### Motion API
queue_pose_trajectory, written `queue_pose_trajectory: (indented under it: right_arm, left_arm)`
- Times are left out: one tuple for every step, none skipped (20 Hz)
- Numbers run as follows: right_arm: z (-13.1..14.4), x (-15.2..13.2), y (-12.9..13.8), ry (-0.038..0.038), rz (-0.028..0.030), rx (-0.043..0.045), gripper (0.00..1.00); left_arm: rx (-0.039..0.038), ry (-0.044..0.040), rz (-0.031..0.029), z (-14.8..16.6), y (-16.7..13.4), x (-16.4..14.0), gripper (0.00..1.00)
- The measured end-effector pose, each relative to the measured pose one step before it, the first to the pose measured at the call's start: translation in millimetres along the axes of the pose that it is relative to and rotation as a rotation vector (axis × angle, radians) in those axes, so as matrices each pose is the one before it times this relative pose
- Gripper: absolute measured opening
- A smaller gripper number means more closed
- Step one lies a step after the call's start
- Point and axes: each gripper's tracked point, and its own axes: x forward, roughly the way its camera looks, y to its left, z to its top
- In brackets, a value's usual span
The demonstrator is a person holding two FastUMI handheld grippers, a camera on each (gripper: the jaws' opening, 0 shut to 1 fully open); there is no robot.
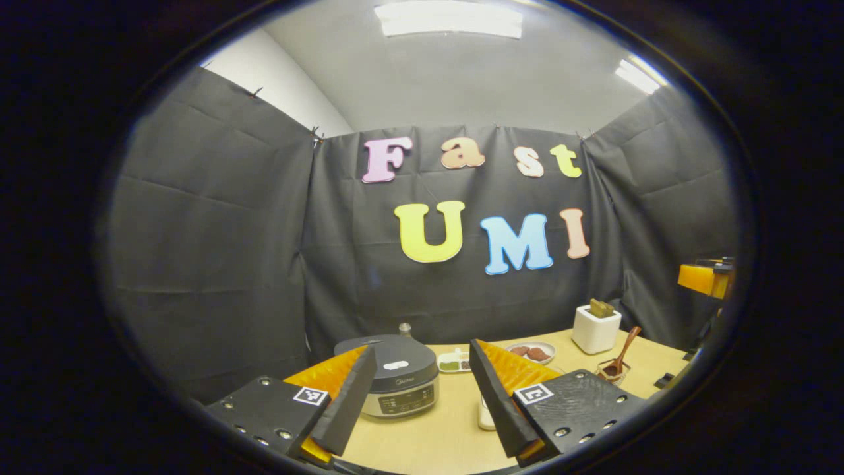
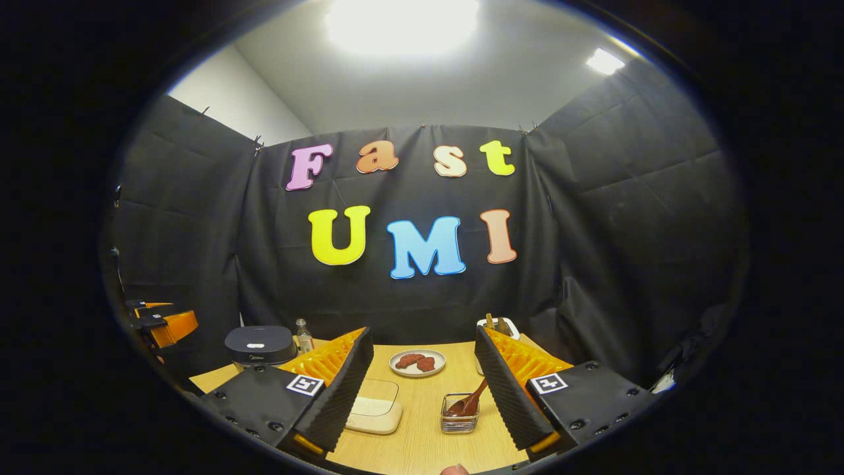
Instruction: Close the left gripper, press the button to open the rice cooker; take a wooden spoon from the chopstick holder with the right hand, scoop a spoonful of rice and pour it into the rice cooker, then put the wooden spoon back into the chopstick holder.
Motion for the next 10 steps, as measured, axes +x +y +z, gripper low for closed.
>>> queue_pose_trajectory:
  right_arm:
    - [-0.09, -2.63, 1.27, -0.00172, -0.00128, 0.00242, 0.98]
    - [1.07, -2.79, -0.45, -0.00153, -0.00139, 0.00223, 0.98]
    - [-0.7, -2.24, 0.84, -0.00025, -0.00064, 0.00082, 0.98]
    - [-1.4, -2.21, 0.15, 0.00122, -0.00098, -0.00168, 0.98]
    - [-0.77, -2.23, -1.38, 0.00158, -0.00434, -0.00214, 0.98]
    - [-1.16, -2.16, -0.66, 0.00417, -0.00176, 0.00136, 0.98]
    - [-1.53, -1.35, 0.18, 0.00558, -0.00368, 0.00625, 0.98]
    - [0.04, -1.95, 0.13, 0.0038, -0.00236, 0.00791, 0.98]
    - [1.5, -1.15, -0.54, -0.00251, -0.00341, 0.00489, 0.98]
    - [2.62, -1.07, -0.03, -0.00496, -0.0023, -0.00053, 0.98]
  left_arm:
    - [0.00469, -0.00057, 0.00361, 1.64, 3.27, -0.85, 0.86]
    - [0.00238, -0.00262, -0.00097, 2.9, 1.14, -4.64, 0.86]
    - [0.00176, -0.00434, 0.00036, 2.05, 1.88, -4.82, 0.86]
    - [-0.0012, -0.00647, 0.00072, 2.95, 2.18, -2.52, 0.86]
    - [-0.00143, -0.00724, -0.00001, 3.64, 1.3, -2.18, 0.86]
    - [-0.00037, -0.00521, 0.00273, 2.67, 1.05, -2.54, 0.86]
    - [0.00061, -0.00111, 0.00137, 1.08, 1.6, -1.23, 0.86]
    - [-0.00045, -0.00061, 0.00081, 1.3, 0.62, -0.96, 0.86]
    - [-0.00044, -0.00543, 0.00322, 1.03, 0.67, -1.88, 0.86]
    - [-0.00103, -0.0028, -0.00153, 2.34, 0.75, -0.26, 0.86]
